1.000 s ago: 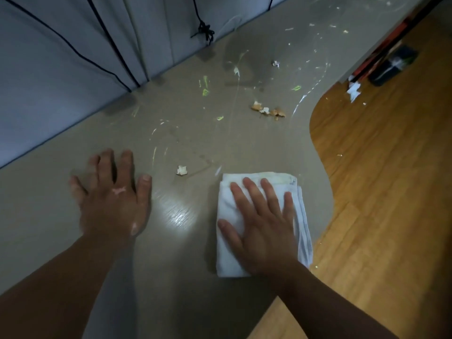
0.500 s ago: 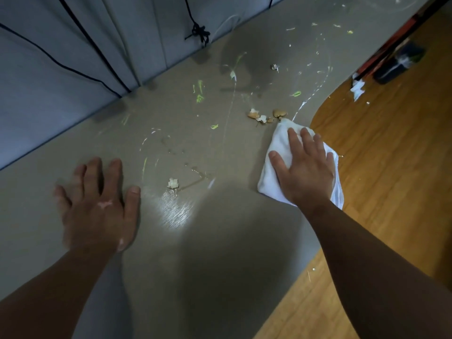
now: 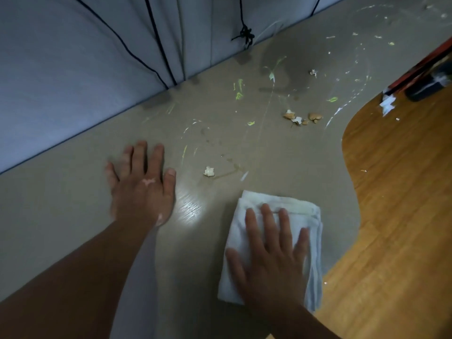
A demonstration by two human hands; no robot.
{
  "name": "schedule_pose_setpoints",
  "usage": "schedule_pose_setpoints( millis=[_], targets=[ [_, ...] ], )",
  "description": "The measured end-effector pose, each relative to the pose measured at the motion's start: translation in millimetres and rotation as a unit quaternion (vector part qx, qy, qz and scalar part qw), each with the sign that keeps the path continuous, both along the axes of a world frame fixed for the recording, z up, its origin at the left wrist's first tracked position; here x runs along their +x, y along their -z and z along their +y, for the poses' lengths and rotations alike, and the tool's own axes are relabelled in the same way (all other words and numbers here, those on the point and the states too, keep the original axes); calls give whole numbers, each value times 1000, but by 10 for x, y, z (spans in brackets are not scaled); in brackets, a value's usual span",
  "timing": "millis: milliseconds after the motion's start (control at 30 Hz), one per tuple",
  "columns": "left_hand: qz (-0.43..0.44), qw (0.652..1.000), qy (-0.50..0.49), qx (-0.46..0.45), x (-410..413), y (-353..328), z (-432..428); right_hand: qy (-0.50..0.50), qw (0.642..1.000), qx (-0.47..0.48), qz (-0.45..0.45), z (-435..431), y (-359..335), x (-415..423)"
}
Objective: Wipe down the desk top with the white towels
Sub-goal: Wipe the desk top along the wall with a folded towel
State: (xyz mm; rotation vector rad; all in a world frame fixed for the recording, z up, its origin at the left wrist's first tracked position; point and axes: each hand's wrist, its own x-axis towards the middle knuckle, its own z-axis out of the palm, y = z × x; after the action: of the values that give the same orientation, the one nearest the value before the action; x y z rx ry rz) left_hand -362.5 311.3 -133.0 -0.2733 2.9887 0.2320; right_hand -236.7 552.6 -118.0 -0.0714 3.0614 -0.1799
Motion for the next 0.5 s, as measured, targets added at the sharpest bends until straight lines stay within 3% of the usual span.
schedule_pose_setpoints(
  millis=[133, 300, 400, 500],
  targets=[
    [19, 1000, 8, 7, 3, -7, -15, -123, 992, -17, 13, -448, 28, 198],
    [109, 992, 66, 20, -6, -35, -264, -198, 979, -40, -21, -798, 10, -18],
    [106, 987, 123, 14, -47, -100, -564, -212, 975, -51, -37, -897, 9, -263],
    [71, 996, 59, -13, -54, -107, -887, -179, 981, -62, -35, -966, 14, -542]
  ],
)
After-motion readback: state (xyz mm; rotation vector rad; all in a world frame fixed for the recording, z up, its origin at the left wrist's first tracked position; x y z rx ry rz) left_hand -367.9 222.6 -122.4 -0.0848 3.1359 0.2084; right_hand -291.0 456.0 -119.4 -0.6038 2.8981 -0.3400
